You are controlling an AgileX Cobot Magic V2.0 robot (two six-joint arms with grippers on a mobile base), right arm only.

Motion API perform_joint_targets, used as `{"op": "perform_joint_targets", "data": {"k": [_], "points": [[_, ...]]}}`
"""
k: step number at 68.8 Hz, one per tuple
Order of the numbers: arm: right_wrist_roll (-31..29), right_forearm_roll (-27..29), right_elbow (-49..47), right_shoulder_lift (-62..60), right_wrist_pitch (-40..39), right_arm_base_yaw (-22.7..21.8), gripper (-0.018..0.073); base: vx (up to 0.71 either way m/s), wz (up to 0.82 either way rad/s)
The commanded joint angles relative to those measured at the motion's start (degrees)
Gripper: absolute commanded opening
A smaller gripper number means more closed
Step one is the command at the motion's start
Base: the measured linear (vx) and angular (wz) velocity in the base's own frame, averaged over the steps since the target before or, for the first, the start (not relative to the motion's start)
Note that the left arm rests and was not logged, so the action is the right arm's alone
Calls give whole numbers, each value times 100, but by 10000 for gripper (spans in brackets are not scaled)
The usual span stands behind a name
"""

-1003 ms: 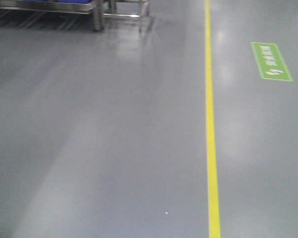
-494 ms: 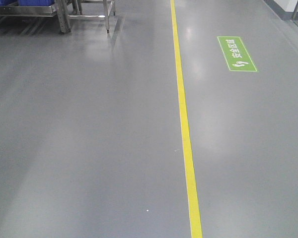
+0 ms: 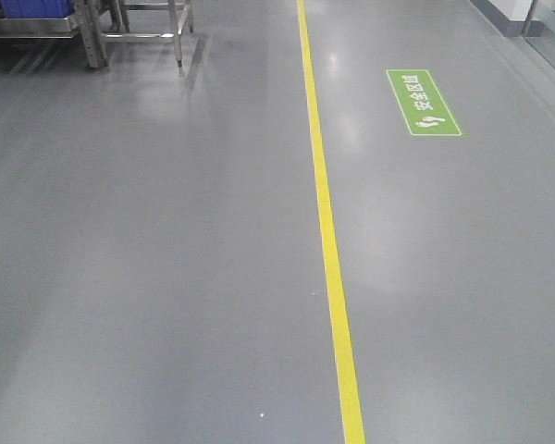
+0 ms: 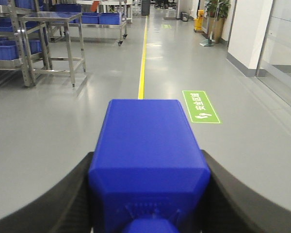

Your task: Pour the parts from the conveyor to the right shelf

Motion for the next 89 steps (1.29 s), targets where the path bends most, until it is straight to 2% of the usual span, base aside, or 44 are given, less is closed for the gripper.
{"op": "perform_joint_targets", "data": {"k": [1, 38, 89], "points": [[-16, -48, -159, 70, -466, -6, -6, 21, -12], [-16, -48, -159, 70, -466, -6, -6, 33, -10], [-16, -48, -159, 70, -466, -6, -6, 56, 1]]}}
